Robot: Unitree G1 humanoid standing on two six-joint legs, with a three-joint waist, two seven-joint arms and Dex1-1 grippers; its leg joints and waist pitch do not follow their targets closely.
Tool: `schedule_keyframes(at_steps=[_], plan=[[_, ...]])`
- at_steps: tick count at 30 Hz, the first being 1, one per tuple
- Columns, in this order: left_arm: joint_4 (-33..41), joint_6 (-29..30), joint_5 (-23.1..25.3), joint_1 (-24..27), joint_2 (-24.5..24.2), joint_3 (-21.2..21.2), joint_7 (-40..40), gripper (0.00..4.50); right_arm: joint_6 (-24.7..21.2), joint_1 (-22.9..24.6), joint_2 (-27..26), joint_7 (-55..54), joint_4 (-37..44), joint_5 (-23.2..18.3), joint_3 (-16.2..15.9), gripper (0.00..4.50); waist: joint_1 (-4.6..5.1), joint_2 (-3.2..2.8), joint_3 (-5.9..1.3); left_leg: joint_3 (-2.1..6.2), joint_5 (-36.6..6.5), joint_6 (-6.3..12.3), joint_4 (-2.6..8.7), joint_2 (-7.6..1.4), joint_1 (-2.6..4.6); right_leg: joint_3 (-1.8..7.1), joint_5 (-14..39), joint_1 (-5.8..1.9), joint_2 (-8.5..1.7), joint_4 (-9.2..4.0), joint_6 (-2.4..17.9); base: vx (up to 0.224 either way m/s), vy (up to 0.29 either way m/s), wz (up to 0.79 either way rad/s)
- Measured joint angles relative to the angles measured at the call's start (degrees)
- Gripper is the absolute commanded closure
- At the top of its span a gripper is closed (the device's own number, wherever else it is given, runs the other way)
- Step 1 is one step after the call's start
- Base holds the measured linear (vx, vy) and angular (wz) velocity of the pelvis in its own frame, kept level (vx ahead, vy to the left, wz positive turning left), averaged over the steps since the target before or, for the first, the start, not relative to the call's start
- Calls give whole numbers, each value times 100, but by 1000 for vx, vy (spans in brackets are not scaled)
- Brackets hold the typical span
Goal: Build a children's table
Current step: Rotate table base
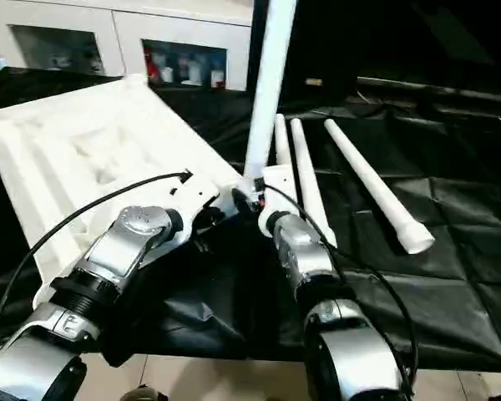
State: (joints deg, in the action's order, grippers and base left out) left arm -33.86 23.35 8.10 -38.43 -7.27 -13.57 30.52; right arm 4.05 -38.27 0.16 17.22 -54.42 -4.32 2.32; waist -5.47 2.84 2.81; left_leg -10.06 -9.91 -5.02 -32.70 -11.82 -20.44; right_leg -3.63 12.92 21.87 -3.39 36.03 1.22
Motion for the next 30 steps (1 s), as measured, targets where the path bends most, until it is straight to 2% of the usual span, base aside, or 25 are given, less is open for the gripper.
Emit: schedule_keyframes(at_steps=[3,6,10,11,13,14,16,18,20,23,24,27,29,30], plan=[[-650,-207,-38,-354,88,221,-541,450,99,134,-5,-7,267,18,-24,72,43,-28,20,-1,3,6,-5,2,-12,4,-5,11,0,0,-2,0,0,0],[-1154,-395,-70,-617,128,427,-950,450,121,181,61,-122,386,22,56,72,44,-36,25,1,3,6,1,0,-18,0,-3,18,2,-2,-1,0,0,0],[-1743,-796,-206,-923,199,829,-1450,450,122,241,43,-196,480,22,63,72,29,-52,35,3,24,43,0,1,-83,-2,-4,74,3,-4,-1,0,0,0],[-1777,-889,-262,-933,201,900,-1460,422,122,251,27,-202,483,22,59,65,16,-51,35,3,25,50,-3,1,-106,-3,-4,96,3,-2,0,0,0,0],[-1798,-1039,-388,-941,211,1032,-1464,393,122,273,-5,-215,494,22,51,61,-18,-52,35,10,19,68,-26,-1,-155,-10,-6,131,3,14,-2,0,0,0],[-1788,-1199,-509,-948,217,1156,-1465,393,120,292,-21,-227,518,22,49,61,-44,-51,36,16,11,80,-43,-5,-179,-20,-6,141,3,16,-2,0,0,0],[-1707,-1416,-581,-1011,191,1175,-1509,390,115,296,-96,-227,629,22,28,61,-85,-51,36,16,3,93,-57,-6,-183,-20,-6,141,0,17,-1,0,0,0],[-1494,-1500,-587,-1046,64,1225,-1555,362,115,294,-173,-224,719,26,-34,61,-84,-51,36,14,-1,99,-71,-8,-179,-19,-6,136,-1,18,-1,0,0,0],[-1223,-1484,-582,-1022,-113,1283,-1589,356,107,302,-204,-221,722,44,-80,61,-80,-49,37,14,0,97,-79,-10,-176,-17,-7,134,-2,22,0,0,0,0],[-452,-1232,-514,-658,-507,1460,-1739,343,102,324,-253,-217,723,54,-158,61,-46,-36,40,11,6,84,-78,-12,-159,-14,-8,125,-1,28,1,0,0,0],[-263,-1103,-476,-527,-641,1550,-1817,316,101,335,-259,-213,720,59,-169,61,-44,-13,46,9,9,80,-77,-11,-156,-12,-8,124,-2,34,1,0,0,0],[660,-600,-257,100,-1310,1908,-2067,310,86,305,-343,-175,657,92,-224,61,33,121,81,14,18,63,-78,-24,-150,-17,-4,132,7,60,5,0,0,0],[920,-369,-144,336,-1641,2179,-2150,310,70,303,-328,-170,596,115,-223,61,27,174,90,17,22,55,-79,-25,-154,-21,-4,134,7,64,6,0,0,0],[1111,-235,-55,479,-1824,2325,-2183,292,44,274,-331,-165,546,151,-227,61,14,206,90,15,22,55,-81,-22,-157,-19,-4,133,4,63,5,0,0,0]])
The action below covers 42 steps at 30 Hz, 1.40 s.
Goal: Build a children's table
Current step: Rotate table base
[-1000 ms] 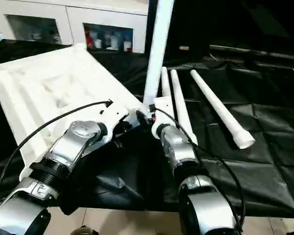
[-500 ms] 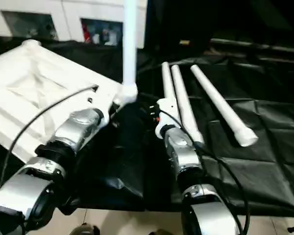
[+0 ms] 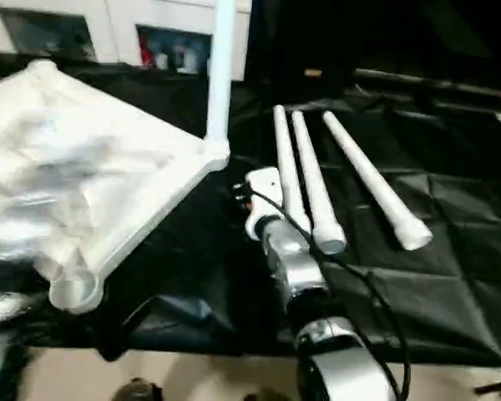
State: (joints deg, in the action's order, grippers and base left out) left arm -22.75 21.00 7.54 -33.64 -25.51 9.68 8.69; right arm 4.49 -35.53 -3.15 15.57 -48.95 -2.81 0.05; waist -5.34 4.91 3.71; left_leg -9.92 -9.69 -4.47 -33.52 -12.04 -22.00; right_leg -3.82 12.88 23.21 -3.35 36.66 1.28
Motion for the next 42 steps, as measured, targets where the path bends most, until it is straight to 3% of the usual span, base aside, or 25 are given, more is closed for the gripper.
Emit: schedule_keyframes(at_steps=[1,4,6,8,9,12,14,16,19,27,29,32,34,37,42], plan=[[212,118,76,156,-165,81,-6,274,-5,-43,-20,3,-61,14,-7,61,0,30,-3,-1,0,0,0,1,1,1,0,0,-1,1,0,0,0,0],[694,411,296,408,-446,245,-15,274,-15,-108,-84,48,-155,29,-69,61,-77,145,0,1,-11,-21,-3,2,2,0,-1,-6,-3,1,-1,0,0,0],[1150,740,477,746,-675,373,-11,235,-24,-244,-131,46,-307,38,-111,61,-84,240,-5,-3,-11,-26,-7,3,6,3,-3,-6,-4,9,-4,0,0,0],[1460,1006,648,1066,-881,528,-8,230,-37,-342,-144,39,-405,72,-139,61,-75,299,-7,-1,-8,-31,-9,1,10,3,-3,-6,-3,15,-4,0,0,0],[1687,1290,809,1341,-1105,641,15,232,-42,-379,-133,26,-449,74,-153,61,-62,360,1,3,-3,-40,-7,0,13,1,-3,-5,-2,23,-4,0,0,0],[1996,1676,963,1679,-1293,776,65,189,-52,-387,-170,-6,-597,97,-165,61,-100,418,16,8,2,-49,-10,-1,16,-1,-2,-6,0,32,-3,0,0,0],[2199,1928,1027,1904,-1375,765,130,190,-52,-398,-243,-3,-632,122,-174,61,-131,446,7,10,5,-51,-20,-1,16,0,-5,-11,-1,34,-5,0,0,0],[2406,2202,1053,2096,-1473,712,290,155,-52,-440,-280,0,-642,123,-183,61,-142,453,5,14,9,-55,-30,0,17,0,-15,-17,-1,34,-6,0,0,0],[2872,2797,813,2298,-1573,497,853,151,-52,-478,-251,4,-655,123,-186,61,-167,455,4,17,15,-62,-34,0,21,2,-26,-27,-2,35,-10,0,0,0],[3813,3632,-303,2386,-1545,-237,2323,76,-106,-484,-140,490,-697,65,-181,61,-246,409,19,24,19,-68,-34,1,26,1,-49,-29,0,41,-5,0,0,0],[3928,3730,-513,2388,-1582,-522,2647,59,-211,-440,-63,719,-509,55,-236,61,-261,367,33,25,19,-68,-39,2,27,2,-53,-31,0,40,-3,0,0,0],[3931,3793,-637,2368,-1616,-821,2936,49,-347,-348,116,983,-169,16,-288,61,-250,242,41,24,20,-68,-44,5,28,9,-62,-32,1,37,-4,0,0,0],[3756,3737,-652,2242,-1642,-1066,3069,27,-579,-137,355,1109,299,5,-290,61,-266,128,36,23,20,-68,-44,8,28,11,-63,-37,1,34,-6,0,0,0],[3462,3640,-655,2028,-1613,-1264,3139,12,-966,80,585,1054,1039,-83,-197,61,-261,22,55,23,20,-67,-42,10,34,14,-73,-39,1,39,-9,0,0,0],[3314,3324,-807,1700,-1170,-1486,3145,5,-1660,203,646,663,1747,-71,-98,61,-204,-1,64,27,38,-95,-17,5,54,12,-86,-38,10,42,2,0,0,0]])
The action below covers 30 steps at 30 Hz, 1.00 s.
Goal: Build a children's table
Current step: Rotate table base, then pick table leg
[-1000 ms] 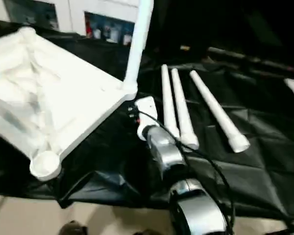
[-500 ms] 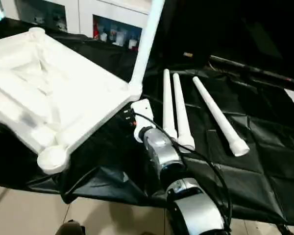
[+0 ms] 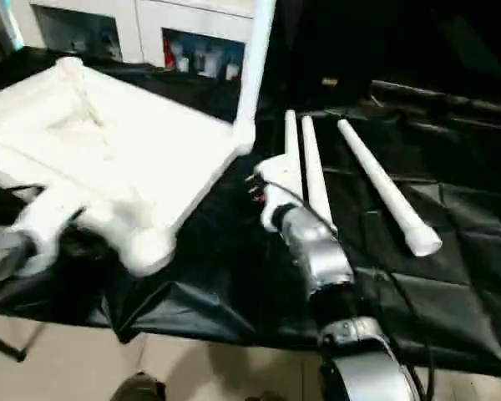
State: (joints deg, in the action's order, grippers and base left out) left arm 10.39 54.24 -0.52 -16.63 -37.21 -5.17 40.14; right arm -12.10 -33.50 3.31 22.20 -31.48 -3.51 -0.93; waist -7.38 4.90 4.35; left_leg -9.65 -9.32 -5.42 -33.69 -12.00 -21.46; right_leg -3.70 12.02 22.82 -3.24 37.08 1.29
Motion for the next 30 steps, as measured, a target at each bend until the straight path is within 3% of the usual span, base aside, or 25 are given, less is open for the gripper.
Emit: schedule_keyframes(at_steps=[6,8,10,19,23,30], plan=[[-26,-121,-97,-130,292,-283,29,5,-1254,-322,100,-468,94,48,164,61,207,5,-2,-4,13,10,-2,3,-5,7,-4,9,0,-2,-4,0,0,0],[-26,-124,-103,-164,280,-295,42,5,-1458,-542,124,-565,97,-74,306,61,239,5,-3,-4,16,9,0,3,-3,6,-4,9,1,-2,-5,0,0,0],[-23,-200,-155,-192,170,-294,116,0,-1629,-782,153,-723,35,-143,454,28,262,11,-6,-4,17,9,2,2,-3,7,-1,12,3,-3,-5,0,0,0],[218,-579,-637,-507,-203,92,746,0,-2135,-1866,243,-1274,-1525,-312,915,11,225,10,-5,-14,34,8,-3,4,-26,8,4,24,3,-4,-5,0,0,0],[221,-749,-758,-675,-164,-11,883,0,-2088,-2286,265,-1419,-2317,-354,1056,11,240,12,-6,-13,35,7,-8,3,-27,8,2,24,2,-1,-5,0,0,0],[219,-805,-790,-685,-190,-215,1079,0,-1968,-2544,279,-1812,-3236,-293,1120,11,239,3,-1,-15,41,-2,-14,2,-44,1,2,33,2,2,-5,0,0,0]])
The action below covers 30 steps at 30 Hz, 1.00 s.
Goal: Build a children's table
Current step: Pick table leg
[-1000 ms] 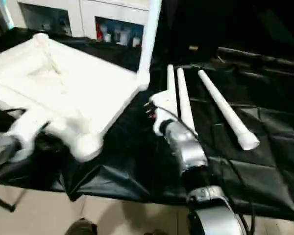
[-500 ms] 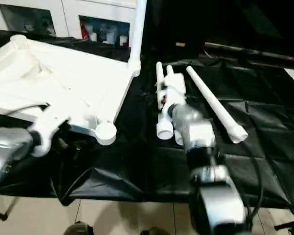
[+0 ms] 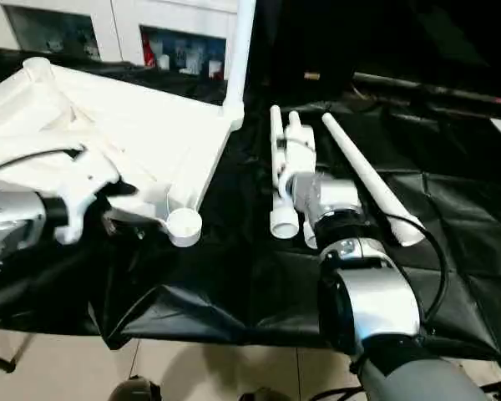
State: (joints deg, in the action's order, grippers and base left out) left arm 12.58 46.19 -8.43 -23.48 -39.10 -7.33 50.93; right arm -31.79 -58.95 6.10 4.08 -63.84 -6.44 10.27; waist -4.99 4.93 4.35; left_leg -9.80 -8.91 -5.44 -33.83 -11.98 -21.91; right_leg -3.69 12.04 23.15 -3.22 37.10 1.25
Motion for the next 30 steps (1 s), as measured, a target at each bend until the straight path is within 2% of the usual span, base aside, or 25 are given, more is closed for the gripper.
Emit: schedule_keyframes(at_steps=[7,13,19,30], plan=[[-1,-30,-55,-112,-61,-40,60,0,67,-155,-44,25,-443,-15,59,11,-3,0,0,2,-1,1,-6,0,0,-1,-2,-1,0,3,1,0,0,0],[0,-30,-104,-162,-62,-145,142,0,-57,-264,-98,214,-730,-196,276,11,-2,3,-2,2,-1,2,-9,-1,-1,-1,-4,-2,0,5,3,0,0,0],[1,-30,-188,-181,-62,-167,153,0,-116,-372,-135,252,-888,-244,316,11,-2,8,-5,1,0,2,-10,-1,-1,-1,-5,-2,0,6,3,0,0,0],[30,-36,-210,-188,-73,-208,146,0,-121,-404,-202,215,-988,-235,314,111,-8,50,-32,0,5,10,-9,-1,-2,-3,-6,-2,0,7,2,0,0,0]])
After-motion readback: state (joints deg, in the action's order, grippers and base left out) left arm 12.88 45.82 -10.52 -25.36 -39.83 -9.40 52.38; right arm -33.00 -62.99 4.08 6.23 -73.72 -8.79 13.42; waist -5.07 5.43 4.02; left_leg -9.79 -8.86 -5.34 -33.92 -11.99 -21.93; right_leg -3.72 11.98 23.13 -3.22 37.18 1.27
